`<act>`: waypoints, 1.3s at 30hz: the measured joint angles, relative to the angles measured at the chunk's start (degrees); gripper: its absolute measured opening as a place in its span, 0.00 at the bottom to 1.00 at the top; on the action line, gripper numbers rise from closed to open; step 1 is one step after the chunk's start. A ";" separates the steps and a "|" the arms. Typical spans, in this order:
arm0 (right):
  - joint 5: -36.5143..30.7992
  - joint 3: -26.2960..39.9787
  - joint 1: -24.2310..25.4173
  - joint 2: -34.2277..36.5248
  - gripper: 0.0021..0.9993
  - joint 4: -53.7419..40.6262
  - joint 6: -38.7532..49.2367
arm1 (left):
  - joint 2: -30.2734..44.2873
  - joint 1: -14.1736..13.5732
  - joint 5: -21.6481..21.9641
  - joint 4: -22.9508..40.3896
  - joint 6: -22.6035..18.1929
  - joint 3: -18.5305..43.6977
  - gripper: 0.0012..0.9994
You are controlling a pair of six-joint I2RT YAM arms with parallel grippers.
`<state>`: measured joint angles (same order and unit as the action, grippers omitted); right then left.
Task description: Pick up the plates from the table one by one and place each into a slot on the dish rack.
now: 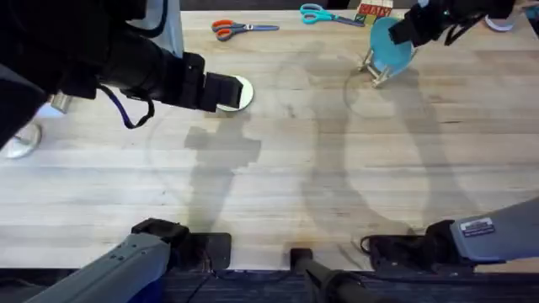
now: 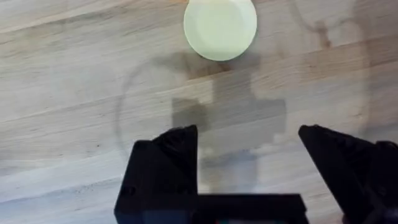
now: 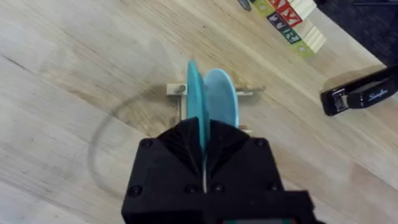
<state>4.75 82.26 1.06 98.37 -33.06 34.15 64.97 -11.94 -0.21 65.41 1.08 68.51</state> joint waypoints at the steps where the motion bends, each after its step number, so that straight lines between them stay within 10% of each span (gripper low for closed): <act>1: 0.00 -0.01 0.00 0.02 0.03 -0.02 0.00 | 0.00 0.00 -0.02 0.00 0.00 0.00 0.99; 39: -0.02 0.02 0.00 4.42 0.09 0.04 0.02 | 0.00 0.00 0.00 0.00 -0.02 0.00 0.99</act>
<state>4.73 82.28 1.06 102.78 -33.01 34.17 64.97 -11.94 -0.21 65.41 1.06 68.51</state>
